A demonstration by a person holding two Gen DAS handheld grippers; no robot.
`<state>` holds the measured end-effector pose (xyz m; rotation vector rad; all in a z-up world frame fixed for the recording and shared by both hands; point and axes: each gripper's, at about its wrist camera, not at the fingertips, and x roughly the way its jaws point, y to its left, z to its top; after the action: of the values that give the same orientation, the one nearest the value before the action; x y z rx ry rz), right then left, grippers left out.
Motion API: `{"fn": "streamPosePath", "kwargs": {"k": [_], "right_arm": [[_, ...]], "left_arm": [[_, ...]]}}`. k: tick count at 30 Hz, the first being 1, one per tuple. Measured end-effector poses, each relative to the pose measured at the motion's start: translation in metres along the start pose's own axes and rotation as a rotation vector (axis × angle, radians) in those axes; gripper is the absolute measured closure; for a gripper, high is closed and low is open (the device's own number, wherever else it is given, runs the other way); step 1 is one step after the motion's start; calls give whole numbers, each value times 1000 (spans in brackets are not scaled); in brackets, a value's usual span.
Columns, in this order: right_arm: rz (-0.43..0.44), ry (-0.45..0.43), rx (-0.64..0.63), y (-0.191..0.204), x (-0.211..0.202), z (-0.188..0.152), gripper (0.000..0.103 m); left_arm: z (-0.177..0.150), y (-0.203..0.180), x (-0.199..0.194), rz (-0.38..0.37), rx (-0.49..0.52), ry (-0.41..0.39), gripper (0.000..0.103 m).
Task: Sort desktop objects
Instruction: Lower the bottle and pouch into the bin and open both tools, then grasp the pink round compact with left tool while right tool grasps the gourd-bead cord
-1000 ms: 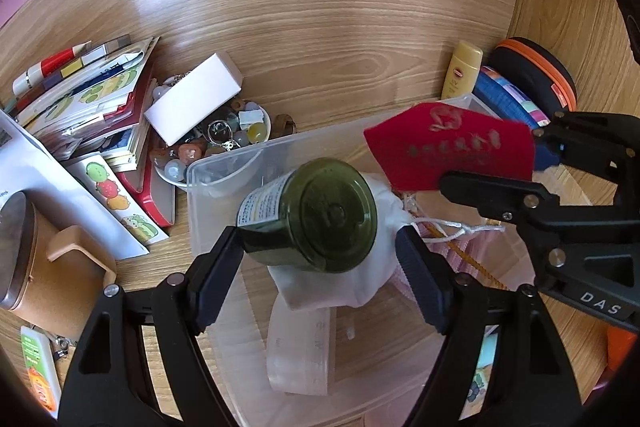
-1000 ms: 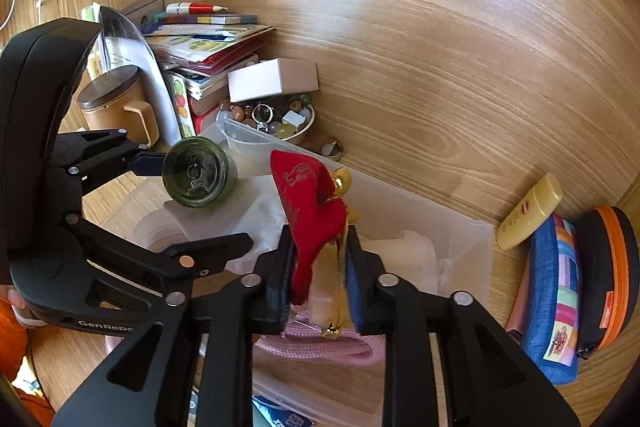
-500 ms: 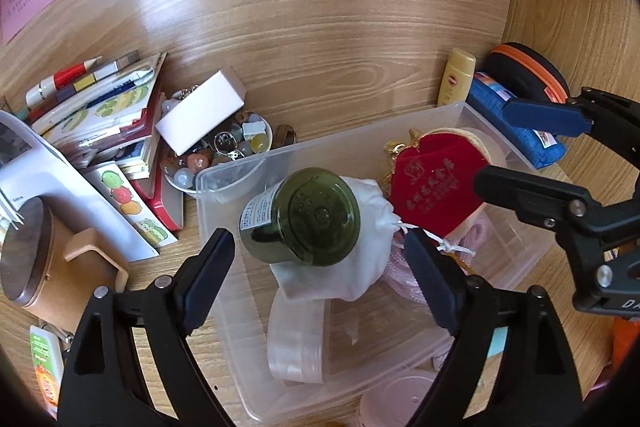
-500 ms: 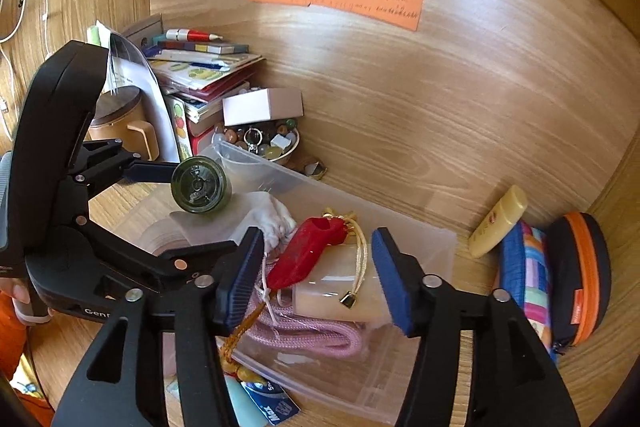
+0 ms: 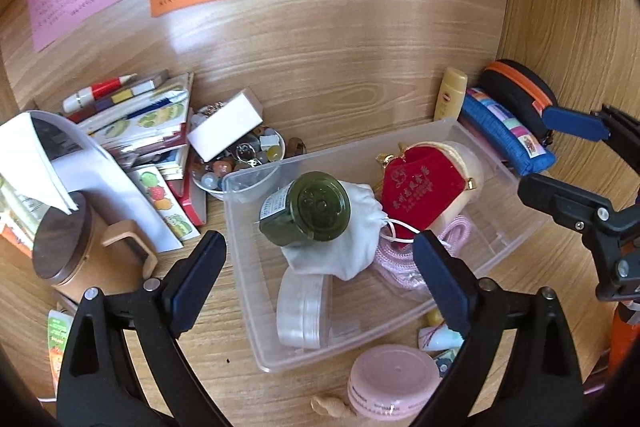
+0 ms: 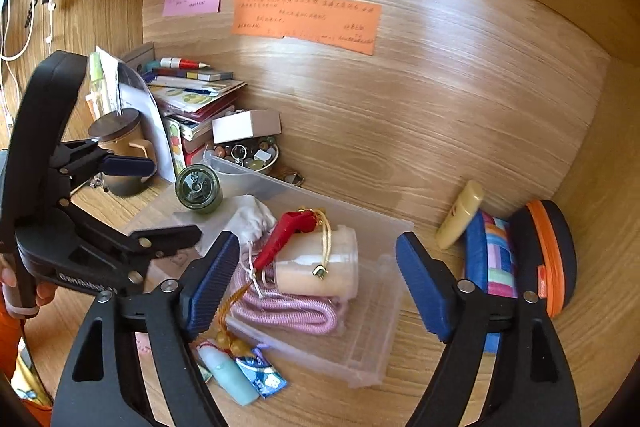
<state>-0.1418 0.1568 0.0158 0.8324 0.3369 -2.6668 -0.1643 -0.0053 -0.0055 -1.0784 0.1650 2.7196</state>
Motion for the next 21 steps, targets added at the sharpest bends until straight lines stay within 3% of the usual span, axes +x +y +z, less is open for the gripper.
{"fn": "streamPosePath", "kwargs": {"k": [11,15,21], "right_arm": [[11,-5,36,-6,-24,-21,21],[16,-2,53,-5,-27,-32,15],[27,25,67,-2,-26,-49,15]], "left_arm": [[-19,-1,-29,35,-8,-28,5],[-33,-1,-33,35,-15,-17,5],[-55,-2,-32,18,-37,15,5]]}}
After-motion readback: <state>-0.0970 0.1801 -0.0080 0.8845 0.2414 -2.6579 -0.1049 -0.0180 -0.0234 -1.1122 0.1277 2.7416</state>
